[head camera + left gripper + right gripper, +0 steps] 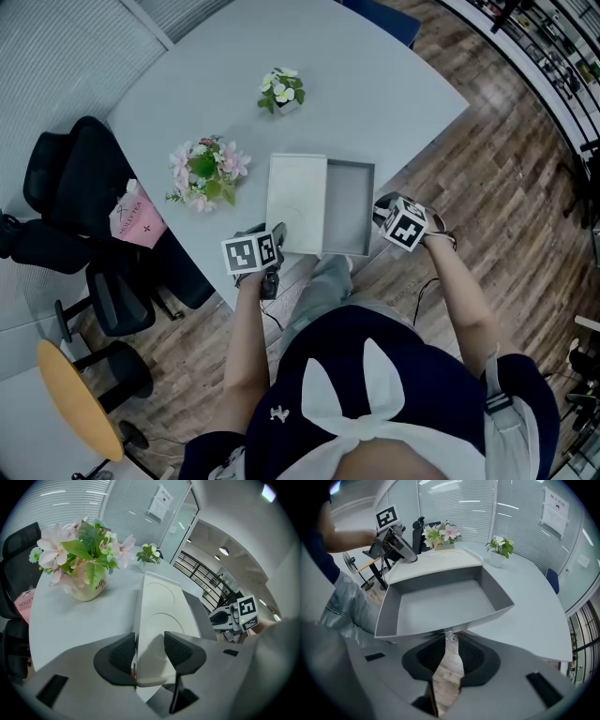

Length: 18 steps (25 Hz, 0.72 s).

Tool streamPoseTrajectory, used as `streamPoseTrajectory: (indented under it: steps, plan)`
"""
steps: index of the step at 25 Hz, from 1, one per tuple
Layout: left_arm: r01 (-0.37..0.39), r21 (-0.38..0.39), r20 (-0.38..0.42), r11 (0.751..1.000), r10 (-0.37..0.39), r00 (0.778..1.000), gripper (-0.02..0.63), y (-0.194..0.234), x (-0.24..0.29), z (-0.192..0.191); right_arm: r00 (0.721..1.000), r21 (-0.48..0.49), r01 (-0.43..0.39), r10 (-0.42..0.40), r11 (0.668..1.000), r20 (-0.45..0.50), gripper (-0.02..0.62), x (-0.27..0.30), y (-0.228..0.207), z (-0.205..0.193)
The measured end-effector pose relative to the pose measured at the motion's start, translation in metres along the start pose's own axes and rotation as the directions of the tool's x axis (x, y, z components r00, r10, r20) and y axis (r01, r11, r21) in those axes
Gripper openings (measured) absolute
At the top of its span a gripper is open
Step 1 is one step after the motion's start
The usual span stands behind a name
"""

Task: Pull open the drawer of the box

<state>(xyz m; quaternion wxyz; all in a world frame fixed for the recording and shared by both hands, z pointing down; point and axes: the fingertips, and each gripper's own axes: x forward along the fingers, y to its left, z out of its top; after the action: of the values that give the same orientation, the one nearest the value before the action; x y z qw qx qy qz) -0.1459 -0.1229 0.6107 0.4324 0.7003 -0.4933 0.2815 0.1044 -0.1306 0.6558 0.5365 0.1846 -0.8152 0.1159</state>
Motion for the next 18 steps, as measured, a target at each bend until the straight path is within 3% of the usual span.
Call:
streamPoseTrajectory:
  steps: [6,10,13,18]
  plan:
    - [-0.011,-0.003,0.007,1.000,0.011,1.000,0.204,0.002,-0.001,0.000,0.998,0.053,0.033,-0.036,0.998,0.059,0.117,-0.013,-0.006,0.004]
    - [-0.068,0.043,0.024,0.997,0.067,0.997,0.204,0.003,-0.005,0.004,0.993,0.088,0.056,-0.065,0.995,0.101,0.117,-0.025,-0.007,0.010]
    - [-0.083,0.058,0.061,0.995,0.079,0.995,0.204,-0.001,-0.012,0.010,0.985,0.151,0.077,-0.099,0.985,0.143,0.118,-0.036,-0.008,0.015]
    - [-0.041,0.065,0.158,0.997,0.031,0.987,0.202,-0.022,-0.032,0.026,0.951,0.258,0.105,-0.173,0.960,0.256,0.112,-0.065,-0.006,0.032]
